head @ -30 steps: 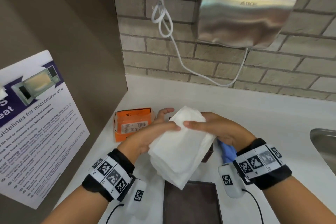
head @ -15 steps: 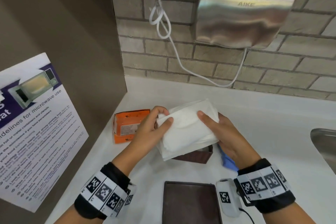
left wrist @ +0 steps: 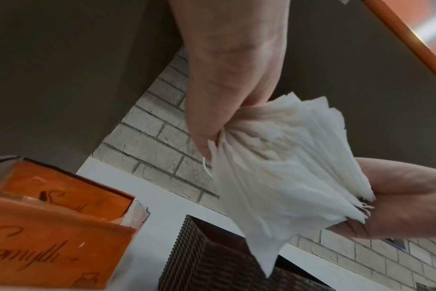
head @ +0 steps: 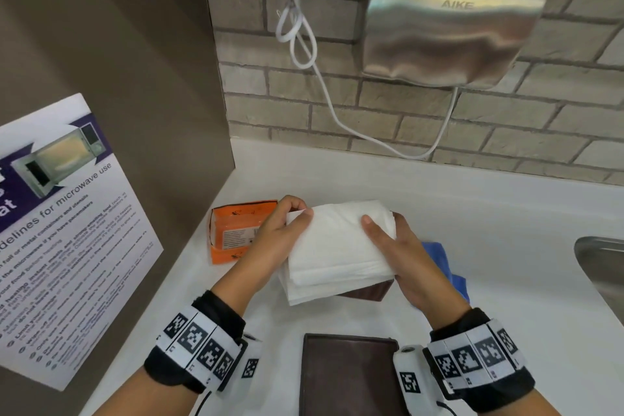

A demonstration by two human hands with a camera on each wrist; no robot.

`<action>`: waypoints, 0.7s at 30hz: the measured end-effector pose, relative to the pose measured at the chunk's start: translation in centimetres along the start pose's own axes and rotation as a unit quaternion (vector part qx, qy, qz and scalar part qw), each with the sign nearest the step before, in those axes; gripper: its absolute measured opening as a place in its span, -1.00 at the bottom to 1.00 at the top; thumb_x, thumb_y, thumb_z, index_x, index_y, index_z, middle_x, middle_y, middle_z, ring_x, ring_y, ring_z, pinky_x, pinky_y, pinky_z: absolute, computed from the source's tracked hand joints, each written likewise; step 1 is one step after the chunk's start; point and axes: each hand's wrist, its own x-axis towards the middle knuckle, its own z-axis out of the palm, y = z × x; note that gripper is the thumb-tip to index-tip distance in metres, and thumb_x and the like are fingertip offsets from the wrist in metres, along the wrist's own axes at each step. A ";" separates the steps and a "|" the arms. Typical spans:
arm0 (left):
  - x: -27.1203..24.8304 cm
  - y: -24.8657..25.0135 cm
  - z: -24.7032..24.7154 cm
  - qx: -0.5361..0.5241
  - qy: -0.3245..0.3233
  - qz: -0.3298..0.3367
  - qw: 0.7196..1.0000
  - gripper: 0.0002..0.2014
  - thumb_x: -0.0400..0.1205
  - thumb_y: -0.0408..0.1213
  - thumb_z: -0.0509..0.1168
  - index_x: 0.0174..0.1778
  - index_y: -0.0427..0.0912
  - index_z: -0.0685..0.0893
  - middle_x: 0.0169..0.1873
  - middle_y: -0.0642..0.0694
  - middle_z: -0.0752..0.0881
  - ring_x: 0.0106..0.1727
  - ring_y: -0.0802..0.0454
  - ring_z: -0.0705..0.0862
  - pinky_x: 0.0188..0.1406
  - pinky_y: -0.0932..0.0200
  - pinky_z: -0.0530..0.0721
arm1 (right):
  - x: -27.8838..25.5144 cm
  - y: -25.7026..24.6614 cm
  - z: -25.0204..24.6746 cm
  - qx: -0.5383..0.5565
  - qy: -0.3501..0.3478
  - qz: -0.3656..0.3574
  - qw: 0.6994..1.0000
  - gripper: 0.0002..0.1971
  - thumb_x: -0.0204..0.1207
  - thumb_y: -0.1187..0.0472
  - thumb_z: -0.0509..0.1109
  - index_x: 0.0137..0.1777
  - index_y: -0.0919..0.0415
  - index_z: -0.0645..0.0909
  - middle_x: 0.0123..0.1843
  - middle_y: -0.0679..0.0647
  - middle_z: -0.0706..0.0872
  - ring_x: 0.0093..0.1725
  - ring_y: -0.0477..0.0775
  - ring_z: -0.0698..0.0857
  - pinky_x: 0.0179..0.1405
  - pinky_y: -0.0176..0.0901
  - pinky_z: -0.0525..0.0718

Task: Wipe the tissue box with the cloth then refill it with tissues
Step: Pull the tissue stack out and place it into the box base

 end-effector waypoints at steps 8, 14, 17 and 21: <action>-0.5 -0.6 0.0 -0.234 -0.032 -0.060 0.970 -0.42 0.54 -0.02 0.38 0.49 0.06 0.38 0.37 -0.02 0.66 0.35 -0.01 0.68 0.20 -0.13 0.72 | -0.4 -0.8 0.1 0.096 0.053 -0.073 0.991 -0.58 0.58 0.00 0.35 0.40 -0.05 0.37 0.19 -0.05 0.68 0.14 -0.04 0.70 0.07 -0.11 0.73; -0.3 -0.6 1.6 -0.197 -0.013 -0.050 0.979 -0.19 0.47 0.19 0.42 0.60 0.14 0.23 0.43 0.12 0.56 0.40 0.11 0.59 0.45 -0.11 0.58 | -0.1 -0.4 1.0 0.082 0.064 -0.074 0.992 -0.43 0.49 -0.10 0.41 0.45 -0.06 0.31 0.26 -0.08 0.63 0.25 -0.01 0.65 0.34 0.09 0.63; -0.1 -0.8 2.4 -0.147 -0.002 -0.041 0.988 -0.19 0.39 0.17 0.38 0.56 0.16 0.24 0.34 0.13 0.58 0.33 0.11 0.62 0.36 -0.01 0.64 | 0.2 -0.3 1.1 0.077 0.068 -0.068 0.992 -0.43 0.50 -0.08 0.41 0.47 -0.06 0.31 0.24 -0.09 0.64 0.24 0.00 0.66 0.32 0.12 0.64; 0.6 -1.4 3.3 -0.092 0.015 -0.030 0.995 -0.42 0.61 0.06 0.35 0.52 0.16 0.30 0.28 0.15 0.61 0.27 0.16 0.63 0.14 0.24 0.65 | 0.4 -0.3 0.3 0.066 0.063 -0.064 0.994 -0.43 0.56 -0.04 0.36 0.52 -0.05 0.25 0.32 0.00 0.61 0.25 0.03 0.65 0.29 0.07 0.66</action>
